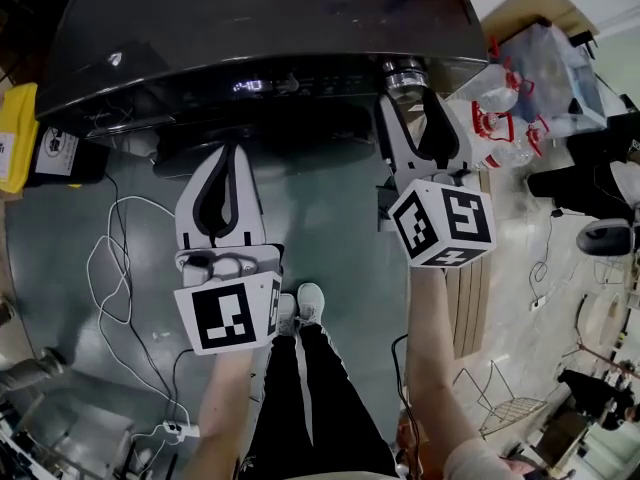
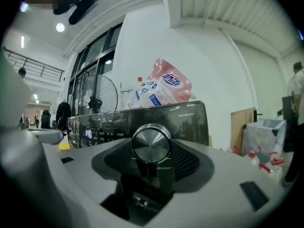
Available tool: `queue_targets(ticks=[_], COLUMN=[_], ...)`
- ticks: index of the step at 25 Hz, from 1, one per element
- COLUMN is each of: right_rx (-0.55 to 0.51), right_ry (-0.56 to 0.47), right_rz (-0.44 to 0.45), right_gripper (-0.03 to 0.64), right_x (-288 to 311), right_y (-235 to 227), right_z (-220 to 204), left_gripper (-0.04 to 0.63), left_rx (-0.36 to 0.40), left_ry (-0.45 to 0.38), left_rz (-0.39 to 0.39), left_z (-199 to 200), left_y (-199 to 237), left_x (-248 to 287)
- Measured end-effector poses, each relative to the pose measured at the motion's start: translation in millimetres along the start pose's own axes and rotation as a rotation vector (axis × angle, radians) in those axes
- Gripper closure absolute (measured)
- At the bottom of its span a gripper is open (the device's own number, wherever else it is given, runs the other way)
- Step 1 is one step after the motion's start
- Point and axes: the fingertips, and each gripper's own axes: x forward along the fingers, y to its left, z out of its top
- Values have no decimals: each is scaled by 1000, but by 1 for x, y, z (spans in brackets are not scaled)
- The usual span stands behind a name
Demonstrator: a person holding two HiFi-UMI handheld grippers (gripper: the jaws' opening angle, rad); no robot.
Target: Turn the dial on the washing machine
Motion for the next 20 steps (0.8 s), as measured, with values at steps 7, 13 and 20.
queue_targets(ticks=[7,13,20], right_rx=[239,334,490], right_ry=[-20,-31,-65], right_rz=[19,30,69], right_gripper=[356,356,356], right_x=[0,-1,1], right_y=[-5,-7,-6], right_z=[-1,-2,0], left_gripper=[595,595,595], left_rx=[-2,-3,-8], left_ry=[1,-3,-1], left_rz=[-1,1,-1], left_z=[1,3,2], left_y=[1,5,7], left_x=[-1,-2,-2])
